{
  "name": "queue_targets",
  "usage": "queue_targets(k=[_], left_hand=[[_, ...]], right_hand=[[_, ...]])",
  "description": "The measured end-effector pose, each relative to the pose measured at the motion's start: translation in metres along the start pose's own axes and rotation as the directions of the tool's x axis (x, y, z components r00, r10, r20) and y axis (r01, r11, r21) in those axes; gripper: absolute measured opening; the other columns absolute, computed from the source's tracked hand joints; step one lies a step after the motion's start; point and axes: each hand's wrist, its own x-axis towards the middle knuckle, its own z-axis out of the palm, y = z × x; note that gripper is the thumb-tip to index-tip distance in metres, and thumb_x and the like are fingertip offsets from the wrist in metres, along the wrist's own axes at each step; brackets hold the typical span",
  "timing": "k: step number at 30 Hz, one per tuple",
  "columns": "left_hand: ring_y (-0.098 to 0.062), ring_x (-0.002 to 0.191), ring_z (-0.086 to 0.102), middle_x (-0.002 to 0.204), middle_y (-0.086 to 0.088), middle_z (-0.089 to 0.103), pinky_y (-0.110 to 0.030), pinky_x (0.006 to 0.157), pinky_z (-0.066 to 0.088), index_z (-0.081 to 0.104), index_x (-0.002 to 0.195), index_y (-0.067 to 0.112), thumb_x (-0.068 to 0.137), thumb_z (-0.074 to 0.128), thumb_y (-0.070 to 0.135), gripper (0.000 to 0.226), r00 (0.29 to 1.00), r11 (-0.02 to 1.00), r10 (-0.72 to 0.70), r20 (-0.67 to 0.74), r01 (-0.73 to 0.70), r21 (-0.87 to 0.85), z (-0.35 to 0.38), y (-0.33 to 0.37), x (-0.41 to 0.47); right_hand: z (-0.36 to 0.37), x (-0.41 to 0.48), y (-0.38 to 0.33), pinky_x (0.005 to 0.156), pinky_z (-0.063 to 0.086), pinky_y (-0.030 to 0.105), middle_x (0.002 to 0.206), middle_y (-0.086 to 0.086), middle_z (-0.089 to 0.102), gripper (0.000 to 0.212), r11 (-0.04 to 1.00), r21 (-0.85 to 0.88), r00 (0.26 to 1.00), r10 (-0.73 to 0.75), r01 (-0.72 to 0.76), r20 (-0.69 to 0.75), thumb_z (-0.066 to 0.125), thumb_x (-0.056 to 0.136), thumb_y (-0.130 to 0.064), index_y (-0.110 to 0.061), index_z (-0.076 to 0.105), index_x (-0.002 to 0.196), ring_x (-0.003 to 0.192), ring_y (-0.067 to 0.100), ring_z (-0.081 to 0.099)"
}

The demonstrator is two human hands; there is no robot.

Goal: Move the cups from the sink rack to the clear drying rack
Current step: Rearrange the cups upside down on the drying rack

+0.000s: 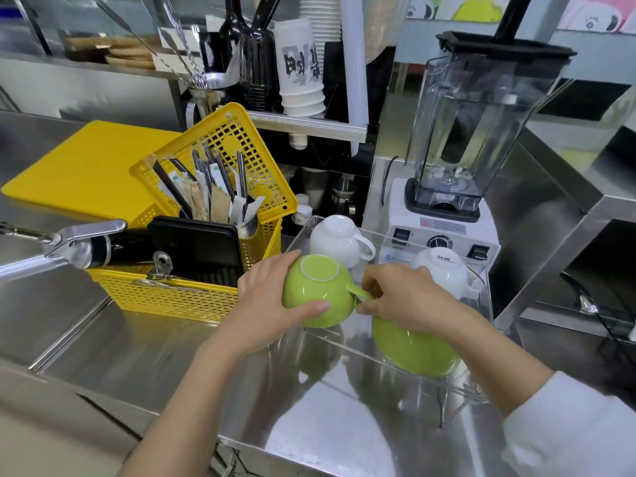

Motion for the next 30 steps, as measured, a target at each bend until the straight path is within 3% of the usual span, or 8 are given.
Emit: queue_targets(k=[2,5,9,15,17,20,26,30], left_hand=[[-0.006,0.129,0.019,0.138,0.011,0.031,-0.025,0.103,0.009,0.028,0.137,0.032,0.059,0.042,0.078,0.092,0.998,0.999,0.032,-0.05,-0.032,-0.005,-0.004,0.006,0.002],[0.001,0.119,0.026,0.127,0.016,0.037,-0.024,0.098,0.017,0.037,0.133,0.031,0.074,0.052,0.066,0.07,0.991,0.995,0.021,-0.131,-0.033,-0.092,-0.014,0.019,0.016],[-0.01,0.113,0.049,0.118,0.008,0.053,-0.024,0.085,0.034,0.049,0.122,0.024,0.083,0.06,0.043,0.045,0.991,0.96,-0.074,-0.11,0.04,-0.279,-0.022,0.031,0.059],[-0.026,0.117,0.048,0.136,-0.011,0.045,-0.037,0.091,0.044,0.039,0.132,0.015,0.074,0.069,0.047,0.073,0.968,0.986,-0.134,0.21,0.152,-0.073,-0.007,0.033,0.112],[-0.026,0.118,0.048,0.137,-0.008,0.043,-0.037,0.088,0.044,0.038,0.133,0.017,0.068,0.066,0.06,0.082,0.959,0.973,-0.172,0.224,0.201,-0.111,-0.002,0.035,0.115],[-0.027,0.125,0.04,0.142,-0.008,0.036,-0.041,0.097,0.04,0.034,0.135,0.019,0.063,0.064,0.067,0.092,0.965,0.979,-0.175,0.194,0.191,-0.065,0.007,0.039,0.114],[-0.034,0.119,0.045,0.137,-0.015,0.042,-0.042,0.094,0.042,0.032,0.135,0.015,0.073,0.071,0.042,0.077,0.965,0.969,-0.231,0.122,0.217,0.118,0.006,0.039,0.117],[-0.039,0.121,0.043,0.14,-0.018,0.039,-0.047,0.096,0.041,0.024,0.138,0.019,0.075,0.068,0.043,0.081,0.957,0.956,-0.246,0.151,0.215,0.198,0.011,0.044,0.115]], right_hand=[[-0.003,0.0,0.004,0.081,0.035,0.037,0.086,-0.006,0.061,0.024,0.998,0.062,1.0,0.004,-0.003,-0.016,0.066,0.077,-0.043,-0.026,0.05,0.082,0.085,0.019,0.054],[-0.013,0.005,0.012,0.077,0.047,0.036,0.088,0.001,0.066,0.021,0.97,0.243,0.99,0.035,-0.001,-0.136,0.067,0.079,-0.038,-0.019,0.059,0.084,0.083,0.021,0.059],[-0.025,0.024,0.025,0.071,0.047,0.036,0.079,0.003,0.065,0.01,0.967,0.254,0.96,0.087,-0.018,-0.267,0.065,0.083,-0.022,-0.013,0.067,0.082,0.078,0.023,0.059],[-0.017,0.054,0.04,0.077,0.046,0.036,0.103,0.011,0.066,0.03,0.977,0.192,0.964,0.134,-0.09,-0.228,0.066,0.082,-0.026,-0.01,0.062,0.107,0.094,0.029,0.059],[-0.014,0.059,0.044,0.077,0.047,0.037,0.103,0.011,0.066,0.032,0.972,0.212,0.968,0.143,-0.098,-0.207,0.067,0.081,-0.028,-0.011,0.061,0.108,0.092,0.028,0.059],[-0.014,0.064,0.045,0.081,0.049,0.039,0.104,0.011,0.066,0.033,0.98,0.178,0.971,0.128,-0.092,-0.203,0.067,0.081,-0.03,-0.011,0.062,0.108,0.095,0.029,0.059],[-0.016,0.071,0.044,0.073,0.049,0.041,0.088,0.012,0.07,0.021,0.995,0.091,0.981,0.066,-0.05,-0.182,0.064,0.083,-0.028,-0.008,0.069,0.086,0.084,0.031,0.061],[-0.015,0.072,0.046,0.071,0.038,0.034,0.086,0.01,0.07,0.02,0.996,0.08,0.984,0.04,-0.027,-0.174,0.063,0.084,-0.028,-0.009,0.067,0.084,0.085,0.029,0.059]])
